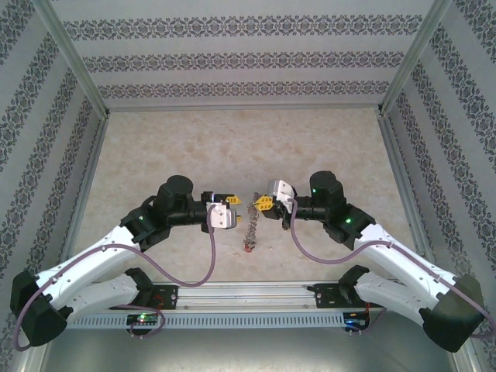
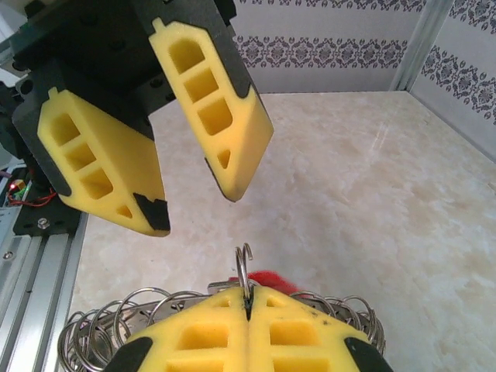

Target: Put the keys on the keyring

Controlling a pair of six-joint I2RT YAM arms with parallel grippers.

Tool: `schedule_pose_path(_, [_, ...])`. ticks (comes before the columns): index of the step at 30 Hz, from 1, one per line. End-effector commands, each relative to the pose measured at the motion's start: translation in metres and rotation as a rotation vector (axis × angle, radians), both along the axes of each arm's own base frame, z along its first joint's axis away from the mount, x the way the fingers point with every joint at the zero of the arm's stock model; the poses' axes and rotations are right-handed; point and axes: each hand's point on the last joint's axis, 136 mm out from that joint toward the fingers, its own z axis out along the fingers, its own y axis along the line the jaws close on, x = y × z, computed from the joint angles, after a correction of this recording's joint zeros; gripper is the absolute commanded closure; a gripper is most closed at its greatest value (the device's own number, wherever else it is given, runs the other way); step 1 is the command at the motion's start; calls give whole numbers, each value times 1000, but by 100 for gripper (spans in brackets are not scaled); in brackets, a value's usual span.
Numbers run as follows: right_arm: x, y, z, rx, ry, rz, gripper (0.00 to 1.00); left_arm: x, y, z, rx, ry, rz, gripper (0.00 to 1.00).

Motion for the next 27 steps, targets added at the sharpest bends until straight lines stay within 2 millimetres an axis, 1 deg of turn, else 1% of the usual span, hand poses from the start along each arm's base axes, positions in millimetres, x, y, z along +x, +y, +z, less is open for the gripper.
schedule_pose_path(1, [3,6,17,36,-90,13,100,3,0,7,-28,17,11,60])
schedule_pose_path(3, [2,8,17,36,-96,17,100,3,-3,10,-41,34,6,60])
schedule_pose_path(6, [1,11,18,36,-100,26,100,10,-8,13,-64,74,33,60])
schedule_pose_path(10, [2,13,17,31,-104,30,100,13,-15,23,-113,131,33,60])
schedule_pose_path(13, [0,15,18,32,-103,47,100,21,-18,28,-139,172,76,60])
schedule_pose_path(14, [0,16,17,31,-103,51,100,21,-19,30,-146,174,71,61])
schedule_pose_path(18, [0,16,18,39,-108,47,100,17,-23,27,-151,198,43,68])
schedule_pose_path(22, [-1,15,20,57,-114,44,100,16,-23,19,-136,222,37,68])
schedule_pose_path(27, [-1,16,22,68,-116,47,100,19,-25,20,-134,221,44,70])
